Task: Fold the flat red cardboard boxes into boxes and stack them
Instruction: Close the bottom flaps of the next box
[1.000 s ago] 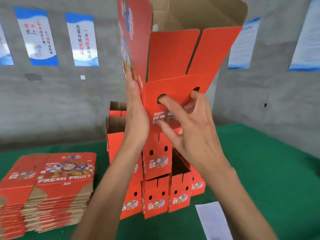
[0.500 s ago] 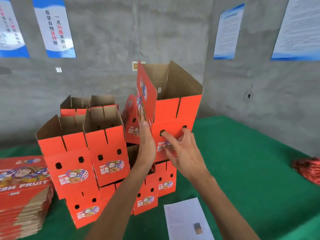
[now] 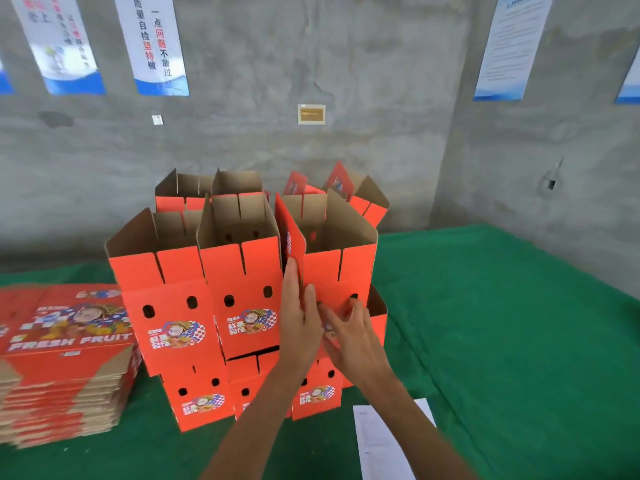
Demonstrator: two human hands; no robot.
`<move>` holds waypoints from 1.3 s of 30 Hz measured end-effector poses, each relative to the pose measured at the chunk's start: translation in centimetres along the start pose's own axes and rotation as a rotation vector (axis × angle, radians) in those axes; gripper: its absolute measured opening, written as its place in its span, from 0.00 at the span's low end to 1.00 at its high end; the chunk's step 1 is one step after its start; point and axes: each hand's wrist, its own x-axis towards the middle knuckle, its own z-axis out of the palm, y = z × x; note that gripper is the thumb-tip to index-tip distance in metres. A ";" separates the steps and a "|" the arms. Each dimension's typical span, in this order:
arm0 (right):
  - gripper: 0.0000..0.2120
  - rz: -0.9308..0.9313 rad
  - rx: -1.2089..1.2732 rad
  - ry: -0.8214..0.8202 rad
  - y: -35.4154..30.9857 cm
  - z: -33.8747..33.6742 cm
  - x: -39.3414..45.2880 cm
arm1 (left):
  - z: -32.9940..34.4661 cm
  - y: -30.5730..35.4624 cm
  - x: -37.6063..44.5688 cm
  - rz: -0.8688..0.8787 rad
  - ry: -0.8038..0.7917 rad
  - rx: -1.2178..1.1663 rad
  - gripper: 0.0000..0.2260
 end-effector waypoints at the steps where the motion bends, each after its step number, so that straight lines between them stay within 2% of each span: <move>1: 0.28 -0.002 0.014 -0.006 -0.1 0.5 0.2 | -0.4 -0.2 0.2 0.039 0.000 0.035 0.25; 8: 0.34 -0.017 0.005 -0.027 -1.1 2.7 1.9 | -2.1 -0.7 1.8 0.148 -0.020 0.242 0.33; 13: 0.29 -0.036 0.098 0.001 -1.3 3.1 3.1 | -2.6 -0.4 3.9 0.438 0.037 0.657 0.36; 20: 0.21 -0.002 0.113 0.022 -1.7 1.8 2.8 | -2.6 -0.5 4.1 0.450 -0.032 0.778 0.31; 23: 0.12 0.017 0.163 0.151 -2.2 0.7 2.4 | -2.7 0.3 3.7 0.437 -0.064 0.739 0.28; 25: 0.06 0.007 0.214 0.248 -2.9 0.3 2.0 | -3.3 0.4 2.6 0.462 -0.098 0.689 0.22; 27: 0.04 -0.060 0.241 0.271 -4.2 0.5 1.6 | -5.0 -0.1 1.1 0.482 -0.128 0.663 0.16; 29: 0.06 -0.161 0.266 0.231 -6.4 1.5 1.3 | -7.9 -1.1 -0.4 0.433 -0.124 0.641 0.12; 32: 0.05 -0.282 0.329 0.158 -10.8 4.7 0.8 | -13.8 -2.7 -2.4 0.247 -0.068 0.626 0.11; 37: 0.06 -0.364 0.452 -0.078 -19.7 12.6 0.4 | -25.8 -6.8 -4.5 -0.049 0.011 0.733 0.10; 39: 0.08 -0.338 0.549 -0.229 -23.7 16.4 0.4 | -31.7 -9.0 -5.0 -0.177 0.052 0.777 0.10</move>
